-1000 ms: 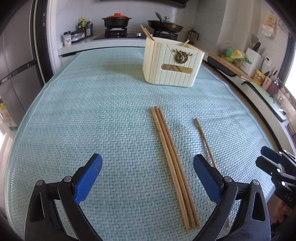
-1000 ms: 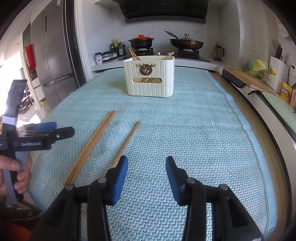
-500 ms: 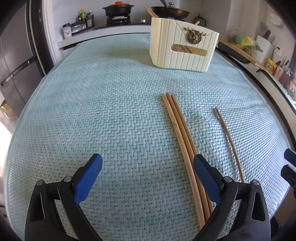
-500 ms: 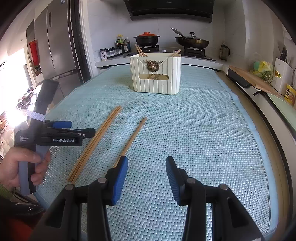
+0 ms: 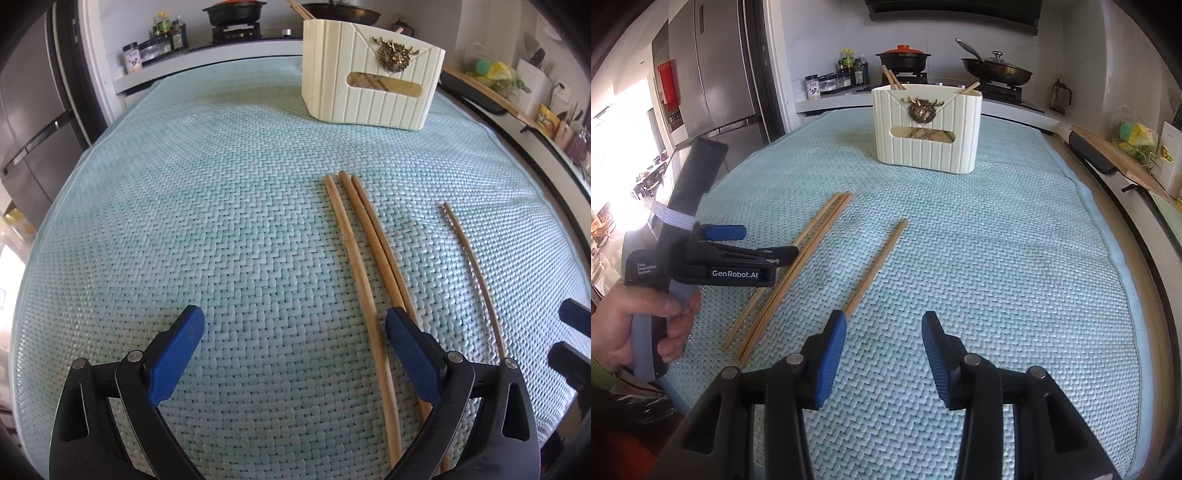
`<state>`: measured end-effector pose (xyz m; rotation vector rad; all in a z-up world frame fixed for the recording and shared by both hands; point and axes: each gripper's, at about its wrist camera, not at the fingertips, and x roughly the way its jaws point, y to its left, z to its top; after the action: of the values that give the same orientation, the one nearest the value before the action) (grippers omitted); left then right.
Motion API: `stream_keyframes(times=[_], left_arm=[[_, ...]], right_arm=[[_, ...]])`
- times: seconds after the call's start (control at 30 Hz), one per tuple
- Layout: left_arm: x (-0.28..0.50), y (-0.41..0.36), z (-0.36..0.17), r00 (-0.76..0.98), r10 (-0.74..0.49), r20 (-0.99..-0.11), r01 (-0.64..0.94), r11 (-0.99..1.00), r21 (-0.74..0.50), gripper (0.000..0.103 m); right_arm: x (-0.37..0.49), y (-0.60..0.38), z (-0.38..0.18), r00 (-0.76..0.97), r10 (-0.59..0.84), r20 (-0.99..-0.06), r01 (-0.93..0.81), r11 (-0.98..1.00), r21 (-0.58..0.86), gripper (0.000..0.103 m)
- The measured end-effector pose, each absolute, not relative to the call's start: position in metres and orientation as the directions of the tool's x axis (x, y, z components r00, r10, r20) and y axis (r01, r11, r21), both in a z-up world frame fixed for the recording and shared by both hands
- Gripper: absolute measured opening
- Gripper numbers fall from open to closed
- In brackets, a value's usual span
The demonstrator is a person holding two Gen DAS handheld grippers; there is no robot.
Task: Organize utensils
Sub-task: 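Move both tools back over the remaining chopsticks on the towel, then grasp a chopstick with the left tool while the right tool grasps another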
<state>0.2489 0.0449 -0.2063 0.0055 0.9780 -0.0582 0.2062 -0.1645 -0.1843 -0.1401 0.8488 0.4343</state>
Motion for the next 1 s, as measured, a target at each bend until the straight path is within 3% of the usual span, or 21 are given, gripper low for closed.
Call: stream_keyframes(times=[0.3, 0.57, 1.0], left_arm=[[0.243, 0.055, -0.206, 0.556, -0.022, -0.831, 0.019, 1.0, -0.014, 0.099], [0.237, 0.056, -0.205, 0.552, -0.027, -0.834, 0.023, 1.0, -0.017, 0.099], [0.293, 0.047, -0.206, 0.511, -0.081, -0.856, 0.117, 0.993, -0.024, 0.098]], right_arm=[[0.232, -0.135, -0.215, 0.522, 0.333, -0.786, -0.467, 0.882, 0.064, 0.043], [0.222, -0.16, -0.213, 0.55, 0.215, -0.807, -0.389, 0.921, -0.02, 0.041], [0.273, -0.155, -0.213, 0.539, 0.213, -0.815, -0.412, 0.91, -0.035, 0.041]])
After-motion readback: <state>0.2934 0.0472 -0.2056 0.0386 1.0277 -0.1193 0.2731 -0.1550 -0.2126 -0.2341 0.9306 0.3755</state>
